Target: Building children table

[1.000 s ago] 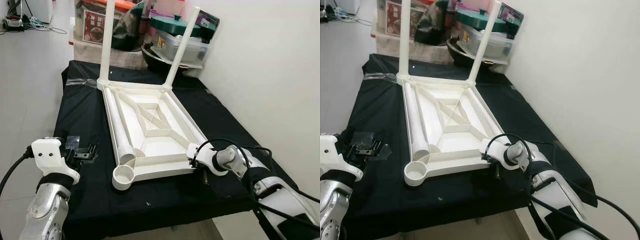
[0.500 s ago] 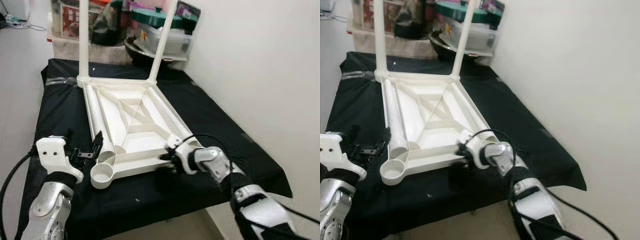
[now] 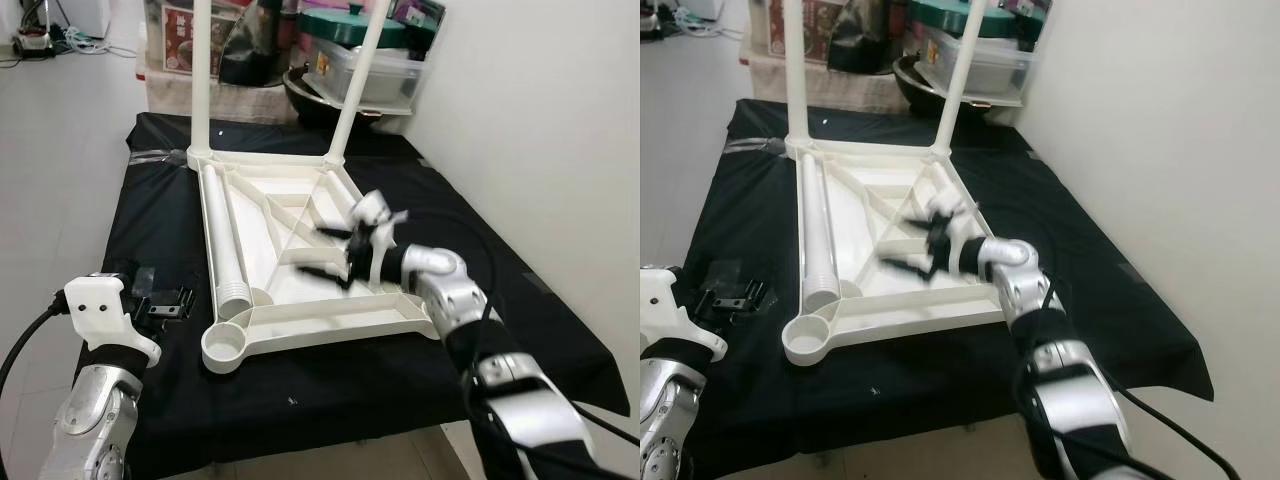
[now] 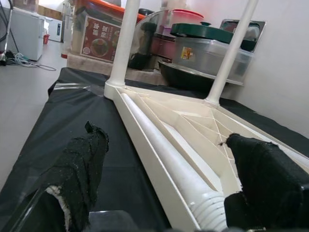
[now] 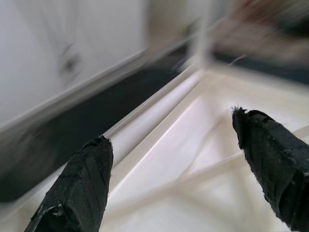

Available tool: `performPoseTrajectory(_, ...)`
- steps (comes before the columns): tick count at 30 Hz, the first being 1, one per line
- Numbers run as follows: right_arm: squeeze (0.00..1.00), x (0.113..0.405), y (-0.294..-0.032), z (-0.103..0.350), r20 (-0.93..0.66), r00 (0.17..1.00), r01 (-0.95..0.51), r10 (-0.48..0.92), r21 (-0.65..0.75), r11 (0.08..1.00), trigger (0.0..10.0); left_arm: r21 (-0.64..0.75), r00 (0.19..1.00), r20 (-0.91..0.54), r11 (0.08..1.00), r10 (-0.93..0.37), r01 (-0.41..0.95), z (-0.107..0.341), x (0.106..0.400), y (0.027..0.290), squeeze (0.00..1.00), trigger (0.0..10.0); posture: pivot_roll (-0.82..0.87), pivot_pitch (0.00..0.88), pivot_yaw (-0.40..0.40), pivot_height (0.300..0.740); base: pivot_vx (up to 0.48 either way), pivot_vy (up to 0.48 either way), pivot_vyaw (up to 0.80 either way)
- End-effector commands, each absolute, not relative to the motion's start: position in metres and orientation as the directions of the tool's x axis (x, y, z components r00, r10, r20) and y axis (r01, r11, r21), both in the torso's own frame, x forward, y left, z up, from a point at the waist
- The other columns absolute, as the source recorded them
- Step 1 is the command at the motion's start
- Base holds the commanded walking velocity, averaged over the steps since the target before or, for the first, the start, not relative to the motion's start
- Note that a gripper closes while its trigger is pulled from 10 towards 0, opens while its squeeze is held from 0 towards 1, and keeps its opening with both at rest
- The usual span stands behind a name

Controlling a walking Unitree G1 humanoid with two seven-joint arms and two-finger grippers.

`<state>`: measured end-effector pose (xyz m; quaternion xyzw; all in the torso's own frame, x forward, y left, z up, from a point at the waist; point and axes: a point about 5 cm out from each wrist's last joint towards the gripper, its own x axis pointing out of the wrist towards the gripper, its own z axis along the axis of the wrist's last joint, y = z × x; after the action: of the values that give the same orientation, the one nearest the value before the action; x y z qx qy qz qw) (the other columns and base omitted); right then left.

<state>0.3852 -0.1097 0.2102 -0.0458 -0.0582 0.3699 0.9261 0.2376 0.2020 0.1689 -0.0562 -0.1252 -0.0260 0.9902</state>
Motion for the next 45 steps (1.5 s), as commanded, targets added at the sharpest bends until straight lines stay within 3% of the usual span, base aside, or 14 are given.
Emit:
performPoseTrajectory(1,0.00,0.382,-0.114,0.205,0.121,0.768,-0.626,0.629,-0.069,0.777,10.0,-0.076,0.970,0.237,0.995,-0.052,0.072,0.167,0.236,0.200,0.00,10.0,0.15,0.000,-0.212,0.740,0.000,0.000,0.00)
performPoseTrajectory(6,0.00,0.378,-0.108,0.195,0.131,0.816,-0.571,0.563,0.027,0.821,10.0,-0.052,0.972,0.227,0.996,-0.054,0.068,0.166,0.236,0.200,0.00,10.0,0.15,0.000,-0.206,0.740,0.000,-0.384,0.00)
performPoseTrajectory(12,0.00,0.376,-0.101,0.188,0.143,0.834,-0.544,0.534,0.045,0.838,10.0,-0.063,0.973,0.226,0.996,-0.050,0.066,0.165,0.236,0.201,0.00,10.0,0.15,0.000,-0.202,0.740,0.000,-0.480,0.00)
performPoseTrajectory(18,0.00,0.372,-0.101,0.185,0.139,0.838,-0.527,0.528,-0.048,0.849,10.0,-0.070,0.972,0.228,0.995,-0.051,0.069,0.165,0.236,0.200,0.00,10.0,0.15,0.000,-0.206,0.740,0.000,-0.480,0.00)
performPoseTrajectory(23,0.00,0.373,-0.106,0.182,0.075,0.800,-0.578,0.595,-0.165,0.799,10.0,-0.106,0.970,0.242,0.992,-0.036,0.064,0.166,0.234,0.202,0.00,10.0,0.15,0.000,-0.209,0.740,0.000,0.000,0.00)
performPoseTrajectory(25,0.00,0.375,-0.112,0.179,0.019,0.804,-0.568,0.594,-0.274,0.777,10.0,-0.106,0.970,0.242,0.992,-0.038,0.065,0.166,0.234,0.201,0.00,10.0,0.15,0.000,-0.208,0.740,0.000,0.000,0.00)
performPoseTrajectory(29,0.00,0.377,-0.122,0.171,-0.124,0.765,-0.606,0.632,-0.469,0.642,10.0,-0.108,0.970,0.242,0.992,-0.038,0.066,0.166,0.235,0.201,0.00,10.0,0.15,0.000,-0.206,0.740,0.000,0.000,0.00)
performPoseTrajectory(35,0.00,0.380,-0.127,0.169,-0.204,0.737,-0.639,0.644,-0.518,0.568,10.0,-0.112,0.969,0.246,0.991,-0.037,0.067,0.166,0.236,0.201,0.00,10.0,0.15,0.000,-0.208,0.740,0.000,0.000,0.00)
performPoseTrajectory(45,0.00,0.385,-0.104,0.168,-0.179,0.756,-0.617,0.629,-0.516,0.595,10.0,-0.116,0.967,0.252,0.991,-0.028,0.059,0.167,0.236,0.202,0.00,10.0,0.16,0.000,-0.214,0.740,0.000,0.000,0.00)
